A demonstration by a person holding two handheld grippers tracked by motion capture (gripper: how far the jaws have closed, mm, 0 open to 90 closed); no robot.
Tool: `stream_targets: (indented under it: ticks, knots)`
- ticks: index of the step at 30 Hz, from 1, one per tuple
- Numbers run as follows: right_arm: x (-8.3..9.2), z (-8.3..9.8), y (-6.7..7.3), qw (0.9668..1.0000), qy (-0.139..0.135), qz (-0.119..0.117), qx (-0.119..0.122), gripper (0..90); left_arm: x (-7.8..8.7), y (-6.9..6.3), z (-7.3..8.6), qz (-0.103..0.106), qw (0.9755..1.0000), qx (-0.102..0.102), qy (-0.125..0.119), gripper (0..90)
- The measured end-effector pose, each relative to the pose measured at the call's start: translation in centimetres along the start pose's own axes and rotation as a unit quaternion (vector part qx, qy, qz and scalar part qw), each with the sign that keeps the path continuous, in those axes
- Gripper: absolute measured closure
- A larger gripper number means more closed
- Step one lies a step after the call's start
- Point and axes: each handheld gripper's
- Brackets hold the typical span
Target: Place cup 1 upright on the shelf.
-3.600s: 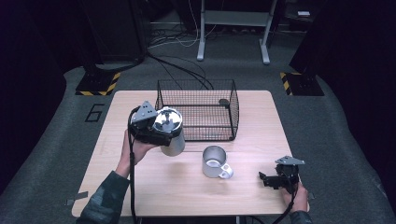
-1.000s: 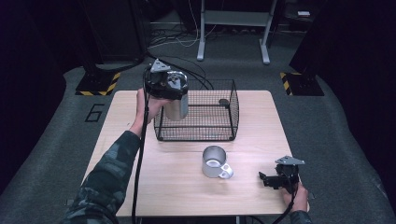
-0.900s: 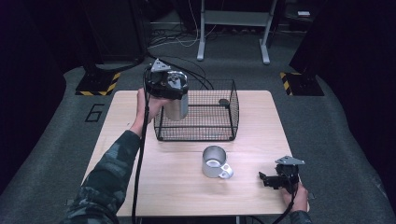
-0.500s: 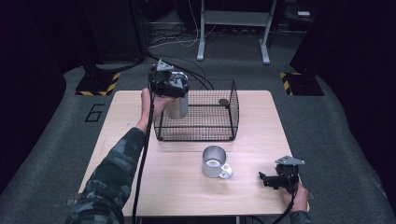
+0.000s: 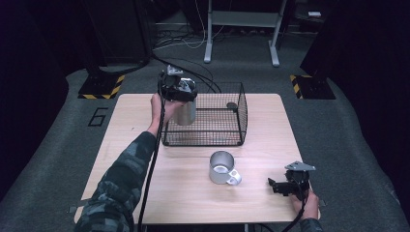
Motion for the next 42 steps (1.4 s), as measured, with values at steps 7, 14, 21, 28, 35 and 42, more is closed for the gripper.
stream_targets:
  ticks: [7,14,21,28,35,42]
  knots:
    - [0.0,0.0,0.0,1.0,0.001,0.001,0.0,0.0,-0.8,0.4,0.3,-0.005,0.9999,0.011,0.005,3.8]
    - [0.0,0.0,0.0,1.0,0.001,0.001,0.001,0.0,-1.6,0.5,0.7,-0.01,0.9997,0.014,0.016,3.8]
    - [0.0,0.0,0.0,1.0,0.001,0.001,0.001,0.0,-2.1,0.6,0.8,-0.013,0.9996,0.017,0.019,3.8]
    - [0.0,0.0,0.0,1.0,0.002,0.001,0.001,0.0,-2.8,0.7,0.9,-0.015,0.9993,0.022,0.025,3.8]
    - [0.0,0.0,0.0,1.0,0.002,0.001,0.001,0.0,-3.4,0.8,1.2,-0.018,0.9989,0.023,0.037,3.8]
    - [0.0,0.0,0.0,1.0,0.002,0.001,0.001,0.0,-4.1,0.9,1.5,-0.02,0.9984,0.027,0.045,3.7]
Point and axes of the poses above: each handheld gripper's, and its own axes: x roughly backward along the jaws, z roughly out of its underside, y roughly to its left, and after that the axes turned 10 degrees about y, right-handed
